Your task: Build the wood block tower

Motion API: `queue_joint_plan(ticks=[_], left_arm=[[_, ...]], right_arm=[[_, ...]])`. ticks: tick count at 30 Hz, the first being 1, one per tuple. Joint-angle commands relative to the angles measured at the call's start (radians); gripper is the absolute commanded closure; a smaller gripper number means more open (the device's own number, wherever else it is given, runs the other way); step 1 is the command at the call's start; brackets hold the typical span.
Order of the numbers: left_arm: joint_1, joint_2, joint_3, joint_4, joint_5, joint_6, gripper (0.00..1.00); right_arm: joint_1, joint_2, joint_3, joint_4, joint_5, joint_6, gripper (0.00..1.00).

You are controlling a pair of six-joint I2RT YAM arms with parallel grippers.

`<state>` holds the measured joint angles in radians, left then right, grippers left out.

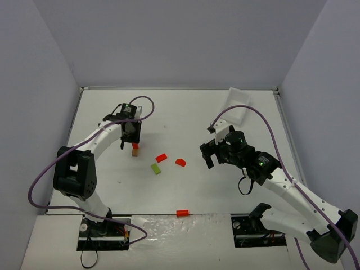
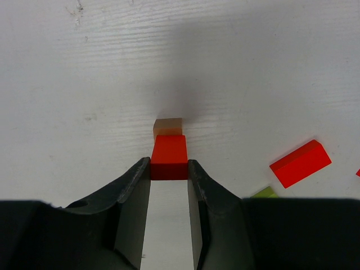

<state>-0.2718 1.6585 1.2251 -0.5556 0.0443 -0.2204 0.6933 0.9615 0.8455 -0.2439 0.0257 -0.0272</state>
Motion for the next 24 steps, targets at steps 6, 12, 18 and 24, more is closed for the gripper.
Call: queue_joint_plan(ticks=[6, 12, 18, 24], left_arm=[[0.008, -0.022, 0.047, 0.012, -0.021, -0.014, 0.95], [0.008, -0.025, 0.036, 0.032, -0.018, -0.02, 0.93], [0.008, -0.02, 0.032, 0.043, -0.011, -0.026, 0.93], [0.008, -0.019, 0.03, 0.043, -0.016, -0.025, 0.93]], right_arm=[[-0.006, 0.012, 0.04, 0.049, -0.007, 0.007, 0.0], [-0.006, 0.015, 0.04, 0.049, -0.009, 0.007, 0.0], [-0.006, 0.014, 0.04, 0.049, -0.01, 0.006, 0.0], [-0.006, 0.014, 0.04, 0.049, -0.01, 0.006, 0.0]])
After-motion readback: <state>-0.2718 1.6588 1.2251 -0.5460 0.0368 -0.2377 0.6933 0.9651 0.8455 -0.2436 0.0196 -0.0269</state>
